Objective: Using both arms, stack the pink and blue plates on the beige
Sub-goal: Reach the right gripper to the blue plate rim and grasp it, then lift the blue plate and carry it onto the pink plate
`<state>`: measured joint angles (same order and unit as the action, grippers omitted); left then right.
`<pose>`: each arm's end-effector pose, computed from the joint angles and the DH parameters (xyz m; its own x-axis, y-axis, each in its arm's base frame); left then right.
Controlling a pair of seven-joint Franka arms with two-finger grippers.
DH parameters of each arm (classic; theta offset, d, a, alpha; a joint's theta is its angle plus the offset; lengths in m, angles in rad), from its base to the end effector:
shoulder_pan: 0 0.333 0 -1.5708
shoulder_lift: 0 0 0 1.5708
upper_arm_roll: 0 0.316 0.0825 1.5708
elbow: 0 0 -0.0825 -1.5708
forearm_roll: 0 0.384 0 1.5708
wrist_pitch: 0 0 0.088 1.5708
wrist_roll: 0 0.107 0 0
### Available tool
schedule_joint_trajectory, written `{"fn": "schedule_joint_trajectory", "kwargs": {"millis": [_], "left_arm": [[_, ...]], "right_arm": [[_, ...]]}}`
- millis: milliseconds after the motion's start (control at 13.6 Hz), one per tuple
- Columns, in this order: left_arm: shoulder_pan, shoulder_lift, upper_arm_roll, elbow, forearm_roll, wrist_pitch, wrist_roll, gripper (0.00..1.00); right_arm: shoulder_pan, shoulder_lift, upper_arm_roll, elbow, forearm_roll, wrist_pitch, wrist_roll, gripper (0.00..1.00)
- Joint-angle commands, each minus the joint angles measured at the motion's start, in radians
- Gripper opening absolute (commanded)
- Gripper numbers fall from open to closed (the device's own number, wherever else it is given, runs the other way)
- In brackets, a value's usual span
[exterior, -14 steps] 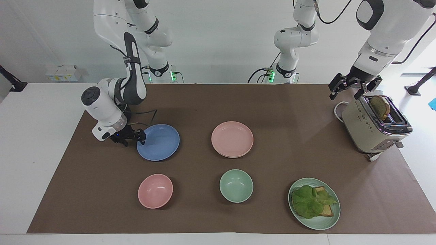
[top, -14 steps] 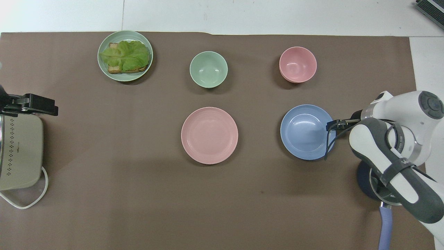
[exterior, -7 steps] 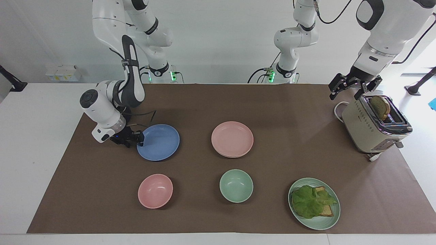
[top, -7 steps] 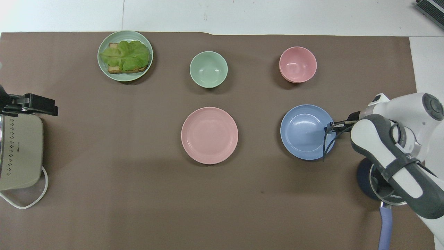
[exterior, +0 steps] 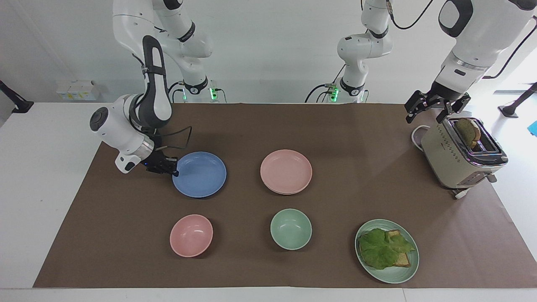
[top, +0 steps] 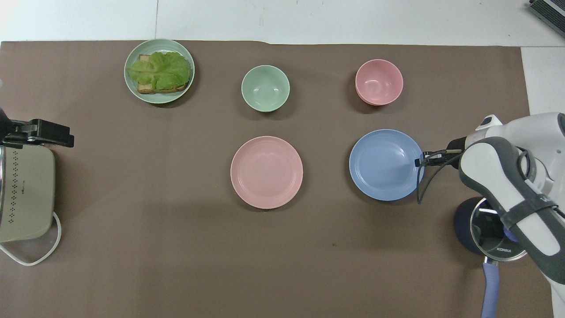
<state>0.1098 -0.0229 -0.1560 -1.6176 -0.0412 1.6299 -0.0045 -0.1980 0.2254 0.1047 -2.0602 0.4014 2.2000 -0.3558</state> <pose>0.5521 -0.0307 0.6202 0.9986 -0.0393 0.0347 -0.0406 -0.9985 0.0378 0.5742 -0.0414 0.3221 0.9999 0.0096 -0.0068 0.0067 -0.9402 -0.3405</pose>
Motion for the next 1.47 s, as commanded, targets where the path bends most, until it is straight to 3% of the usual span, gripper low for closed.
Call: {"fn": "schedule_joint_trajectory", "kwargs": {"millis": [0, 220, 661, 881, 1395], "left_arm": [[-0.005, -0.005, 0.004, -0.002, 0.023, -0.013, 0.008, 1.00], [-0.004, -0.005, 0.004, -0.002, 0.021, -0.013, 0.008, 1.00], [-0.005, -0.005, 0.004, -0.002, 0.023, -0.013, 0.008, 1.00], [-0.019, -0.005, 0.004, -0.002, 0.021, -0.013, 0.008, 1.00], [-0.064, -0.005, 0.018, -0.001, 0.021, -0.013, 0.008, 1.00]], "right_arm": [[0.014, -0.060, 0.009, 0.005, 0.092, -0.022, -0.031, 0.00], [0.092, -0.084, 0.010, 0.028, 0.126, -0.036, 0.088, 0.00], [0.313, -0.074, 0.010, 0.020, 0.119, 0.110, 0.378, 0.00], [0.422, -0.080, 0.009, 0.011, 0.119, 0.116, 0.520, 0.00], [0.554, -0.012, 0.009, -0.032, 0.111, 0.259, 0.534, 0.00]]}}
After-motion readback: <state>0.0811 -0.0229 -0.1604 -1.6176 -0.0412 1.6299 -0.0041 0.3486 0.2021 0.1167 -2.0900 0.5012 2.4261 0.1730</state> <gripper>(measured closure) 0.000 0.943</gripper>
